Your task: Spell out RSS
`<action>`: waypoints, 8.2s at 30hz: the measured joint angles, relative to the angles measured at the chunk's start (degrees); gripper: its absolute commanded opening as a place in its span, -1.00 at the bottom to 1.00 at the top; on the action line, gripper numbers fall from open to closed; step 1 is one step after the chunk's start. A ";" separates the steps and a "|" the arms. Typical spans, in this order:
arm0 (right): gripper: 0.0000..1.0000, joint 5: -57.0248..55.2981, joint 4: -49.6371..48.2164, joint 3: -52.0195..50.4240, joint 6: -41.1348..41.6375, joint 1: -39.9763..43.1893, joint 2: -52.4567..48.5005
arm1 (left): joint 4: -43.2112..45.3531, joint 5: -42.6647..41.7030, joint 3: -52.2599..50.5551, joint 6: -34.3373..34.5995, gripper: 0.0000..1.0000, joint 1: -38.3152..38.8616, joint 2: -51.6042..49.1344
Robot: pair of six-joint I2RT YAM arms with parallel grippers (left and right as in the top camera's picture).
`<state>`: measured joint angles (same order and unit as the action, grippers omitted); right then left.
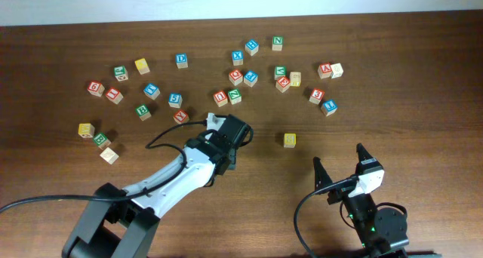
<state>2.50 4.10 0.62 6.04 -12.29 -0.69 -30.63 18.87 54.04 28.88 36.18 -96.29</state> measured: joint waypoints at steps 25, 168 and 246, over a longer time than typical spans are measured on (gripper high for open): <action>0.96 0.00 0.00 0.00 0.00 0.00 0.00 | -4.46 3.41 1.07 -0.72 0.49 3.72 6.40; -0.64 1.44 37.83 82.09 24.22 -30.64 -112.34 | -31.12 -22.95 4.63 -17.35 0.99 -26.91 45.94; -0.92 -7.41 46.80 98.82 30.08 -29.66 -117.52 | -40.54 -21.84 4.63 -17.07 0.99 -26.88 61.31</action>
<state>-4.91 50.89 99.44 36.12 -41.95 -118.21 -71.18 -2.96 58.67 11.81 9.30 -34.98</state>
